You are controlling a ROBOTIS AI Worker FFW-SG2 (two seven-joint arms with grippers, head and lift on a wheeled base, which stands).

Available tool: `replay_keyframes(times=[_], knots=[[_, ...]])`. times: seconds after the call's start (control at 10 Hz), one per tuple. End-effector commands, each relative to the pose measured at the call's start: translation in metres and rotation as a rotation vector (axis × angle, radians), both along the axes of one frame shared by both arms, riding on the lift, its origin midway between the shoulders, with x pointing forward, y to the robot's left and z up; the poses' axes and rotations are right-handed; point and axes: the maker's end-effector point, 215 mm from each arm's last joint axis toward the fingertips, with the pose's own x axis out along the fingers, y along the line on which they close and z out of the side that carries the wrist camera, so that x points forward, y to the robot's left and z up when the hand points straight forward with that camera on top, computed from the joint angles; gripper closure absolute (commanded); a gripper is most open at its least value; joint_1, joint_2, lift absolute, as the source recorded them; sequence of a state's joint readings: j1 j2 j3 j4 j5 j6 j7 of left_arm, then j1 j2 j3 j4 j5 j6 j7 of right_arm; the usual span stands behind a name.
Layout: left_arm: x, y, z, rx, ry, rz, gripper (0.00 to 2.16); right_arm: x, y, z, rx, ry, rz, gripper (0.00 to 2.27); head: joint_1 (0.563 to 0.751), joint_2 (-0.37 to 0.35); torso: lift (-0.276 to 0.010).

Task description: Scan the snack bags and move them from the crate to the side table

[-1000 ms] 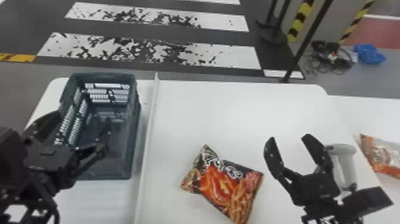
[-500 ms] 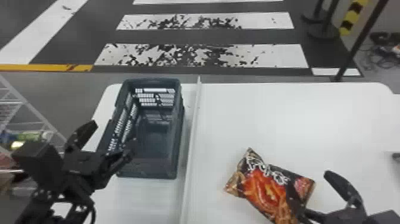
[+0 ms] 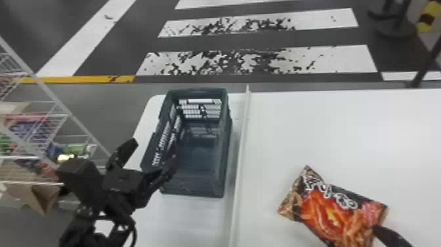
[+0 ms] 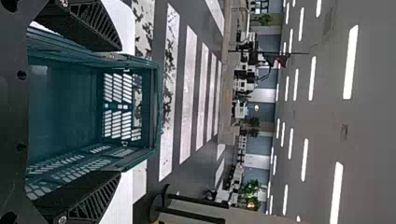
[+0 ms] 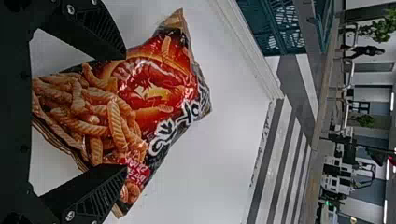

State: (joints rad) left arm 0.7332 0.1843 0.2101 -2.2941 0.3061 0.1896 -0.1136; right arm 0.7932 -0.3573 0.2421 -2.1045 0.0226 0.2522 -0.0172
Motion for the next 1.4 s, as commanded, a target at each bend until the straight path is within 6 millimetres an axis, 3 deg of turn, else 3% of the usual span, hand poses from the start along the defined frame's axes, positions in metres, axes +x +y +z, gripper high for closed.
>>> replay_keyframes(times=[0.0,0.3,0.9,1.0,1.1,1.2,1.3], knots=[[0.0,0.001,-0.001,-0.008,0.002,0.002,0.05,-0.011,0.015,0.001,-0.056,0.013,0.042,0.11,0.695,0.256,-0.087],[-0.002,0.0,-0.007,-0.026,0.012,-0.005,0.05,-0.016,0.023,0.004,-0.239,-0.064,0.079,0.11,0.695,0.292,-0.087],[-0.002,-0.006,-0.006,-0.058,0.012,-0.03,0.05,-0.009,-0.006,-0.031,-0.437,0.002,0.067,0.17,0.695,0.268,-0.087],[-0.002,-0.007,-0.006,-0.061,0.013,-0.032,0.05,-0.006,-0.015,-0.036,-0.474,0.019,0.068,0.39,0.695,0.253,-0.087],[-0.002,-0.008,-0.006,-0.063,0.014,-0.034,0.05,-0.007,-0.026,-0.042,-0.517,0.049,0.071,1.35,0.695,0.235,-0.087],[-0.002,-0.008,-0.005,-0.067,0.015,-0.037,0.05,-0.01,-0.029,-0.047,-0.529,0.077,0.077,2.11,0.695,0.226,-0.087],[-0.003,-0.007,-0.007,-0.07,0.019,-0.035,0.05,-0.009,-0.027,-0.047,-0.521,0.078,0.087,2.24,0.695,0.207,-0.087]])
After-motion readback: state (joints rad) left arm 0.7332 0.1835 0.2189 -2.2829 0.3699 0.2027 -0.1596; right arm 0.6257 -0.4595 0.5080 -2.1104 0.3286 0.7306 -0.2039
